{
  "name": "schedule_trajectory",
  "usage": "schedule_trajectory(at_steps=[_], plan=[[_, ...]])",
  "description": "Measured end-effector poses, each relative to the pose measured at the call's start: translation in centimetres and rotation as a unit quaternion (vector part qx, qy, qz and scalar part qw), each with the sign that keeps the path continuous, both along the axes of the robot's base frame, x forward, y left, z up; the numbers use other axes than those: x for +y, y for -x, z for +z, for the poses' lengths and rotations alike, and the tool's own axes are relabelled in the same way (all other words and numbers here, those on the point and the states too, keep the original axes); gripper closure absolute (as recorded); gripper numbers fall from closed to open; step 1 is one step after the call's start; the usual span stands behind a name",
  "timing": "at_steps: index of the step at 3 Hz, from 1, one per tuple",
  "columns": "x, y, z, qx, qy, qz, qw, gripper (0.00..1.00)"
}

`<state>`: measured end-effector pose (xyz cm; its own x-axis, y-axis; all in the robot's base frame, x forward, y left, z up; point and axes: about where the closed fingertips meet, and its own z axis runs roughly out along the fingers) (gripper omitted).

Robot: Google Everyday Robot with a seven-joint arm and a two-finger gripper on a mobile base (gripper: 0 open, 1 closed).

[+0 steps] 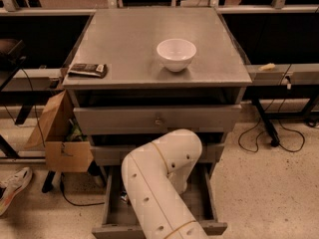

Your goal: Pick redbull can from bottom drawer and place on counter

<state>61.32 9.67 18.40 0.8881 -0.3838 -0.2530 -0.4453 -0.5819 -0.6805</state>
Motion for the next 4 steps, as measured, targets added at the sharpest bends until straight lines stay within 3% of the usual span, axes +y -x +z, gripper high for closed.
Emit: schedule_trajectory(at_steps=[1,2,3,4], plan=[[0.0,0.0,0.0,0.0,0.0,0.0,1.0,0.0],[-0.9,-0.3,-0.9,0.019,-0.027,-0.053,0.998,0.0],[-2.2,-0.1,-1.7,0.039,-0.064,-0.146,0.9864,0.0],[-2.0,-0.1,-1.8,0.046,-0.091,-0.205,0.9735,0.0]])
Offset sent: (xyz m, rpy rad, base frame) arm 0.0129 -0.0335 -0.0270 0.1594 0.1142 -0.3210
